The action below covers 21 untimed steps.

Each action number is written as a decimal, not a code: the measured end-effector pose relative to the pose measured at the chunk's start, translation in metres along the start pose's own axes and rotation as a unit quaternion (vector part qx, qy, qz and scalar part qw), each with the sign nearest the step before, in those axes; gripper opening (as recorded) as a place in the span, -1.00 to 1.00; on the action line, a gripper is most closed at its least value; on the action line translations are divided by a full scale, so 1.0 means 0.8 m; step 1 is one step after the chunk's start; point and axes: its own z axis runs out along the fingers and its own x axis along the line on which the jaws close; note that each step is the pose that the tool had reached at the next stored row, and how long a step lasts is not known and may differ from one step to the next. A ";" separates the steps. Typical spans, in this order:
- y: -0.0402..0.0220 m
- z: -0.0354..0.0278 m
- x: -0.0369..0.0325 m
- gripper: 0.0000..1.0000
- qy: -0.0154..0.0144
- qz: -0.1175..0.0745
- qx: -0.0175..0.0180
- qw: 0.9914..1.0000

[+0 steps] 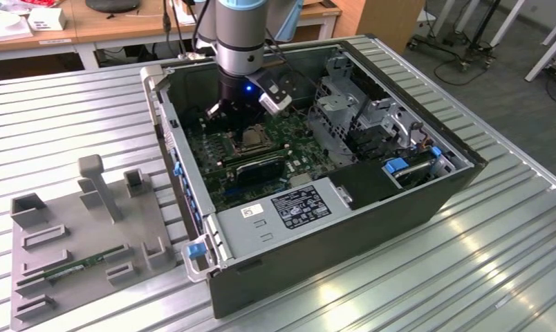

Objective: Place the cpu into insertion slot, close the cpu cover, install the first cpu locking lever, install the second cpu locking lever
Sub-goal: 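Close the cpu cover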

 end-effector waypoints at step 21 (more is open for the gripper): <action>0.0004 -0.0161 -0.0017 -0.79 0.000 0.000 0.000 1.000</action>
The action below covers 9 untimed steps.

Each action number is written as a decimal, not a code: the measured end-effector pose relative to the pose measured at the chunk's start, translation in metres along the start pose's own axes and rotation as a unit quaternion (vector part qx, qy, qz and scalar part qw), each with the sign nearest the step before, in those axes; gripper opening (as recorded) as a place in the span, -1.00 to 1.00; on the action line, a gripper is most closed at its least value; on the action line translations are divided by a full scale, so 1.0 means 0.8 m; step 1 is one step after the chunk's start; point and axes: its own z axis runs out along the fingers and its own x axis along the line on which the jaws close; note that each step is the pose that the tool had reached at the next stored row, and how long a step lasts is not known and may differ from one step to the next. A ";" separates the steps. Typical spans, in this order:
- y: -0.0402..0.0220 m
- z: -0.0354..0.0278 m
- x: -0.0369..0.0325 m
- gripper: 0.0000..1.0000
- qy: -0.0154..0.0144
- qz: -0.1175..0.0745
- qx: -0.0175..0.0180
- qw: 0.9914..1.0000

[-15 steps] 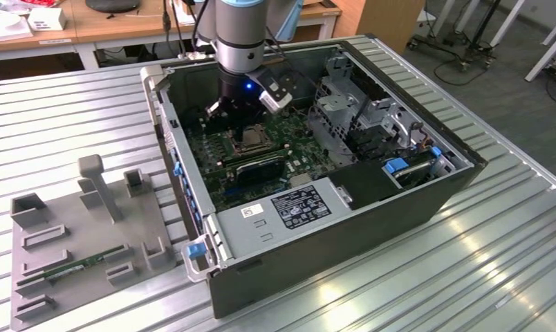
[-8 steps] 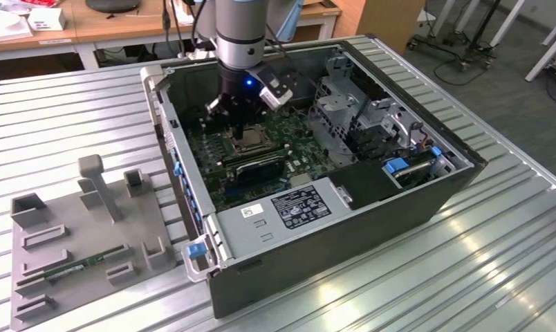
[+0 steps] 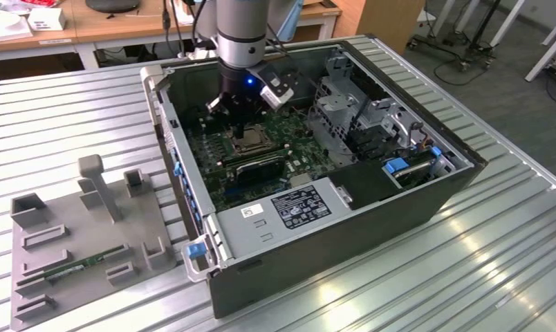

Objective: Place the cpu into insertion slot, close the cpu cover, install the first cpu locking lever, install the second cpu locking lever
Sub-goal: 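Close the cpu cover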

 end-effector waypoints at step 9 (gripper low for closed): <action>-0.0012 0.0001 -0.0243 -0.79 0.000 0.000 0.000 1.000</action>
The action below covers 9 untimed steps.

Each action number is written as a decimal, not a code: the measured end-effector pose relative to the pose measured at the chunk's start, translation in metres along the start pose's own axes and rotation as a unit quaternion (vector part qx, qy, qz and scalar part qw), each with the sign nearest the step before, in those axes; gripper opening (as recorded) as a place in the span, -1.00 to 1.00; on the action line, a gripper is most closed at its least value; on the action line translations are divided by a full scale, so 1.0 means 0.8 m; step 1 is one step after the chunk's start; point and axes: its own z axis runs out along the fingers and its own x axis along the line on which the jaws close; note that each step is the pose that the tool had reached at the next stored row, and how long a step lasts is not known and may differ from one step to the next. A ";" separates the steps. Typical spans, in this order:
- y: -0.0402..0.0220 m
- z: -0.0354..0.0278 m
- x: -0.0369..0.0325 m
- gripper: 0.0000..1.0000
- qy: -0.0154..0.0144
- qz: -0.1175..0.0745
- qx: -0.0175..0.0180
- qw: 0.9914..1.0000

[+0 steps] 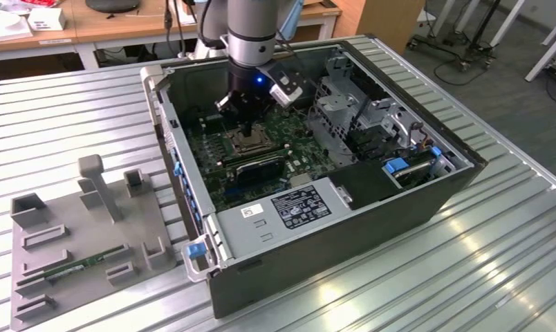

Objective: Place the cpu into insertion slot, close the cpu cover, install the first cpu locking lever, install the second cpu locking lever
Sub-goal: 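Close the cpu cover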

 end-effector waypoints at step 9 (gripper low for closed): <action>-0.0007 -0.0001 -0.0140 -0.79 0.000 0.000 0.003 1.000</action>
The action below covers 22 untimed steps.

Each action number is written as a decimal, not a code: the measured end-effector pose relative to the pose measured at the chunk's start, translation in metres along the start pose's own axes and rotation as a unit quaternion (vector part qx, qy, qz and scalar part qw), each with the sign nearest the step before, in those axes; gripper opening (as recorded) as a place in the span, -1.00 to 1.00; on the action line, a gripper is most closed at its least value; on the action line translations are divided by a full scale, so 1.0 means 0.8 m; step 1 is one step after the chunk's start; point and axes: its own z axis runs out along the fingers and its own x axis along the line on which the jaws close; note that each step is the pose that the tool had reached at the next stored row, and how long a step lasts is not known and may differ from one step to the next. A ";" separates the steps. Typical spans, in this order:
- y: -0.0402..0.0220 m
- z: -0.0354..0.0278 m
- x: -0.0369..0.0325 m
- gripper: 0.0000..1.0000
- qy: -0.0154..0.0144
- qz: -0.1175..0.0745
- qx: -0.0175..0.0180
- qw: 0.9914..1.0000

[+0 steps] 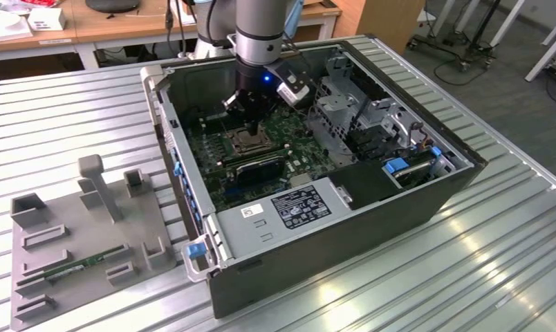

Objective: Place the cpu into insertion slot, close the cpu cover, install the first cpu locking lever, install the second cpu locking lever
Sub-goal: 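Close the cpu cover, then install the first cpu locking lever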

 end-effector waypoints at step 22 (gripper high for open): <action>-0.0059 -0.0074 0.0023 -0.79 -0.003 0.000 0.000 1.000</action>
